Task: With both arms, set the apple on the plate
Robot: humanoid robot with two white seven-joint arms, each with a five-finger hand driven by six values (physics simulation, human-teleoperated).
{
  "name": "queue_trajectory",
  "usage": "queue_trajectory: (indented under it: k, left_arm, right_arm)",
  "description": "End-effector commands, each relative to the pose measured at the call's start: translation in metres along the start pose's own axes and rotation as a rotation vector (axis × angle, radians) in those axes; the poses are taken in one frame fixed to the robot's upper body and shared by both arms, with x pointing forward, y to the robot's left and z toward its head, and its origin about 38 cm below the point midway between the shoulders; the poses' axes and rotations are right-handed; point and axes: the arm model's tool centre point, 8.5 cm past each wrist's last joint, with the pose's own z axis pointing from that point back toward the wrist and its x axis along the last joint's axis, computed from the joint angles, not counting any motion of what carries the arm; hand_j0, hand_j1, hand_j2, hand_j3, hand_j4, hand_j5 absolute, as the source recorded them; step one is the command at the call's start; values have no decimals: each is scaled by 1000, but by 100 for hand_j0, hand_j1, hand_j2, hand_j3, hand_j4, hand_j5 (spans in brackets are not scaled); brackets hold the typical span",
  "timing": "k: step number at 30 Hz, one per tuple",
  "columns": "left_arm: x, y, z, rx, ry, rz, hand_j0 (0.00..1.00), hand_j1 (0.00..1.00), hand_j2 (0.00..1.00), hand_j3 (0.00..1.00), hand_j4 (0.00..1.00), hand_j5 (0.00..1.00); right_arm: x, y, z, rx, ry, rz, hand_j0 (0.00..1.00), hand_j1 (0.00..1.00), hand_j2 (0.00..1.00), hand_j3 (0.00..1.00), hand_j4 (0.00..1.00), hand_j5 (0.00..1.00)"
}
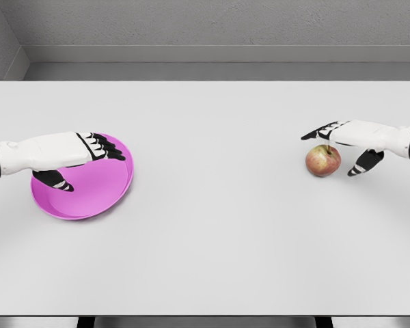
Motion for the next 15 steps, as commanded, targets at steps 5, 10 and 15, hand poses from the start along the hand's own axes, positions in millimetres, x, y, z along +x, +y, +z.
queue_trajectory:
  k: [5,10,15]
  left_arm:
    - [0,0,0,3,0,5,100,100,100,100,100,100]
    - [0,0,0,3,0,5,100,100,100,100,100,100]
    - [0,0,0,3,0,5,100,100,100,100,100,100]
  right_arm:
    - [3,0,-6,-6,-5,-18,100,100,100,100,100,100]
    - [5,0,-8,-2,-12,-14,100,100,100,100,100,100]
    - [6,5,-11,12,-18,-13,100,100,100,100,100,100]
